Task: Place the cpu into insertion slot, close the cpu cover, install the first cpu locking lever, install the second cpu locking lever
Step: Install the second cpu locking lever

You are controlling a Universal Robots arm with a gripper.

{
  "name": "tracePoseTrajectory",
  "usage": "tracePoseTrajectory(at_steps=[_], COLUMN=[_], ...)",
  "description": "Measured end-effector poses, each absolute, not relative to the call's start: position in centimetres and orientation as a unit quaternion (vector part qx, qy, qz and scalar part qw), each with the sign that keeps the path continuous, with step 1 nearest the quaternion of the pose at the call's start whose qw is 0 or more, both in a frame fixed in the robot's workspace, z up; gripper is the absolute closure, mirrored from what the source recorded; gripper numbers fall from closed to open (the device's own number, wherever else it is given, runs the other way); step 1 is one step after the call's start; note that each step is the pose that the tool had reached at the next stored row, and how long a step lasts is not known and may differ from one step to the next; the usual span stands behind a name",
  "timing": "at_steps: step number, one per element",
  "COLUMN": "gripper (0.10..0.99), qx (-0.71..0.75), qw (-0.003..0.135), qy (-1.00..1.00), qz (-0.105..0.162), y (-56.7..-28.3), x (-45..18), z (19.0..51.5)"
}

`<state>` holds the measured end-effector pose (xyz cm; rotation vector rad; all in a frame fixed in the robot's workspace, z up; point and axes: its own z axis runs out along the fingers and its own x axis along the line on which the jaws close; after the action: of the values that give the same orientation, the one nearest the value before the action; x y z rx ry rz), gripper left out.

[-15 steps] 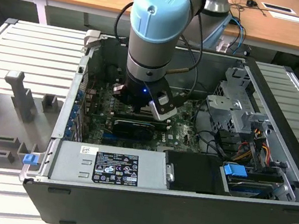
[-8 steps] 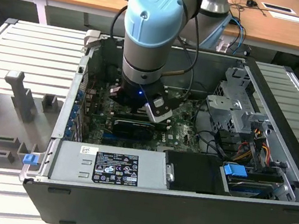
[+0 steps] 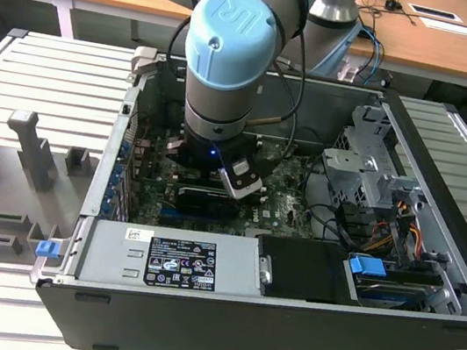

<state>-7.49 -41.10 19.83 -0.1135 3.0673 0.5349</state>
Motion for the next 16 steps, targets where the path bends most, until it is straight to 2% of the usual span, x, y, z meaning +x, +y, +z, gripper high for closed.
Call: tracePoseTrajectory(at_steps=[9, 16], gripper=[0.98, 0.98], qx=[-0.036, -0.036], qw=[0.013, 0.014], qy=[0.982, 0.982], qz=[0.186, 0.186], y=[-41.2, -41.2], x=[-8.1, -8.1], z=[19.0, 20.7])
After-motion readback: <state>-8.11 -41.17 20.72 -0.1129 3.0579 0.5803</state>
